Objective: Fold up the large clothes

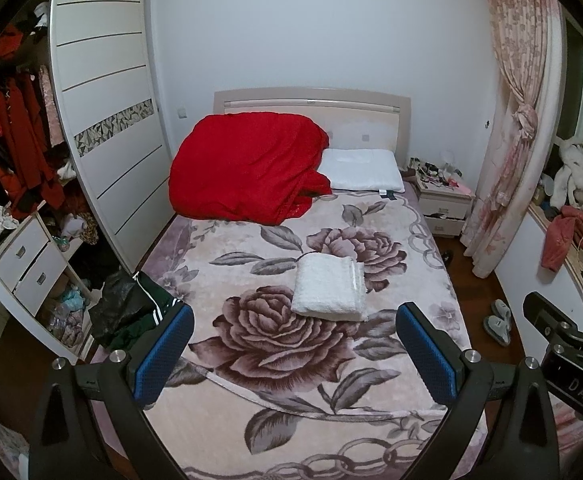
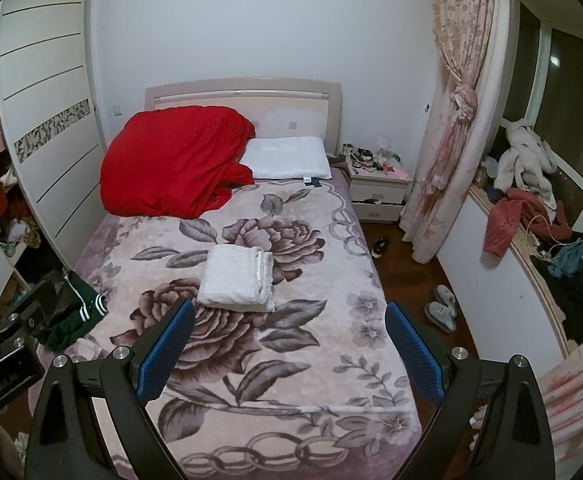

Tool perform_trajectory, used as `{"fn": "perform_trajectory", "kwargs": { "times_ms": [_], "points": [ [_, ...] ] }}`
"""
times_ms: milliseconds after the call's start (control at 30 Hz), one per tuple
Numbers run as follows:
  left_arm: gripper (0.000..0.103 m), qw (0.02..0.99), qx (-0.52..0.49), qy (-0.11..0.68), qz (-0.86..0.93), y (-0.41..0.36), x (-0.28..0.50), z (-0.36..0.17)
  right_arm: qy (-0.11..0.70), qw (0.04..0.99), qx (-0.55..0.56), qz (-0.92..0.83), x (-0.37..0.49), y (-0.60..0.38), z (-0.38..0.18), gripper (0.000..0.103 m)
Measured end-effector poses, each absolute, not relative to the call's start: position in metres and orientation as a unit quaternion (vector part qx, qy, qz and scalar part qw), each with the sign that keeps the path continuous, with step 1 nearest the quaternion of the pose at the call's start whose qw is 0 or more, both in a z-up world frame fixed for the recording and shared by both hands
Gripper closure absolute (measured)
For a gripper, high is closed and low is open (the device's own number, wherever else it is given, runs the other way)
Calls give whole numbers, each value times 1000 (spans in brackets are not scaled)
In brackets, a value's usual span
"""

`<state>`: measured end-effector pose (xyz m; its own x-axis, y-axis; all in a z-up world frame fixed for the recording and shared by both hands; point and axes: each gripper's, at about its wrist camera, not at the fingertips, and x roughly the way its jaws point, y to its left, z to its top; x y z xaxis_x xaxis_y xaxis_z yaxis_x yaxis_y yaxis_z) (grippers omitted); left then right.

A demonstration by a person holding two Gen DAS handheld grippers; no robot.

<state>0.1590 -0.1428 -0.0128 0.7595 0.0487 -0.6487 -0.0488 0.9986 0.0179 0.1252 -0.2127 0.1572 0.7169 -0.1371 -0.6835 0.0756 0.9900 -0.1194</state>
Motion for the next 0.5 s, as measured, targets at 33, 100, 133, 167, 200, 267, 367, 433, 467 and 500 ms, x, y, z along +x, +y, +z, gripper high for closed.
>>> {"fn": "perform_trajectory", "kwargs": {
  "times_ms": [33,100,133,167,200,267,367,433,467,500],
  "points": [
    [0,938,0,346,26,-143,159,-13,373,925,-42,-58,124,-213,157,6],
    [0,938,-1,345,27,-143,159,-12,372,926,-40,-59,120,-212,156,6],
    [0,938,0,345,27,-143,159,-12,371,926,-40,-60,122,-212,157,6],
    [0,939,-1,344,28,-143,159,-10,372,925,-41,-59,120,-212,155,6],
    [0,939,-1,343,28,-143,159,-9,372,926,-40,-60,118,-212,155,6],
    [0,939,-2,343,29,-142,157,-9,371,926,-40,-60,118,-212,155,6],
    [0,939,-2,343,29,-142,157,-9,370,926,-39,-61,118,-210,157,6],
    [0,939,-1,342,30,-142,156,-9,369,927,-39,-61,119,-207,159,6],
    [0,939,-2,341,30,-142,157,-7,368,927,-38,-61,120,-207,160,6],
    [0,939,-1,341,31,-142,156,-9,368,927,-39,-61,119,-207,159,5]
  ]
}}
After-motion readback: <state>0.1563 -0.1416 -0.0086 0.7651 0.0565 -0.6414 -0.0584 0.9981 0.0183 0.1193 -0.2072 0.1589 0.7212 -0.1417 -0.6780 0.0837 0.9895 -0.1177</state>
